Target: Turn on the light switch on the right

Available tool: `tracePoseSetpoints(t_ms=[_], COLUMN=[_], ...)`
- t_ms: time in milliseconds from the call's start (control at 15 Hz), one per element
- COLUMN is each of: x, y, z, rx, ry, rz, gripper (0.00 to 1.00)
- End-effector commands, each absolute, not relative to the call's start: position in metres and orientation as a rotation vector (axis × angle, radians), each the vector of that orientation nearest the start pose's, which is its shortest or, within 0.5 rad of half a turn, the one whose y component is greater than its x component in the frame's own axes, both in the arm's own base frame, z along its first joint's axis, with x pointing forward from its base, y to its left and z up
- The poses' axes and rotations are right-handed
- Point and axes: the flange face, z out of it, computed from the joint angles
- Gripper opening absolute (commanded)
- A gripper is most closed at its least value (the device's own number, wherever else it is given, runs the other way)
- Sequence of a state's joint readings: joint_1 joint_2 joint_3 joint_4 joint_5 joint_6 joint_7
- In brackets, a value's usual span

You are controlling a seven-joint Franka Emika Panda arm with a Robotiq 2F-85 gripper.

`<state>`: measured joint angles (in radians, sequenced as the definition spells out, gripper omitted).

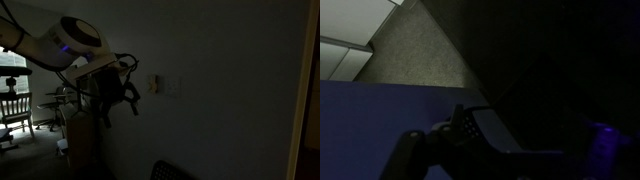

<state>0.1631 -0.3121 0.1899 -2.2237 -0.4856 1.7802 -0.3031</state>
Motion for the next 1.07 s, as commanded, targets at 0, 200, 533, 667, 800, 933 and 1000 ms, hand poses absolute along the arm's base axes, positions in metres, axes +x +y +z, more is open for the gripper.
tracePoseSetpoints(t_ms=[0, 200, 533, 667, 800, 933, 1000], x=[0.433, 0.457, 0.506, 0.537, 0.57, 0.599, 0.611], y=[0.125, 0.131, 0.153, 0.153, 0.144, 0.128, 0.122], z=[0.5, 0.505, 0.511, 0.509, 0.501, 0.489, 0.486], rx=[2.386, 2.274, 2.075, 2.018, 1.973, 1.993, 2.015], ry=[1.005, 1.153, 1.431, 1.544, 1.66, 1.727, 1.762], rz=[-0.147, -0.04, 0.154, 0.242, 0.303, 0.331, 0.356], gripper=[1.0, 1.0, 1.0, 1.0, 1.0, 1.0, 1.0])
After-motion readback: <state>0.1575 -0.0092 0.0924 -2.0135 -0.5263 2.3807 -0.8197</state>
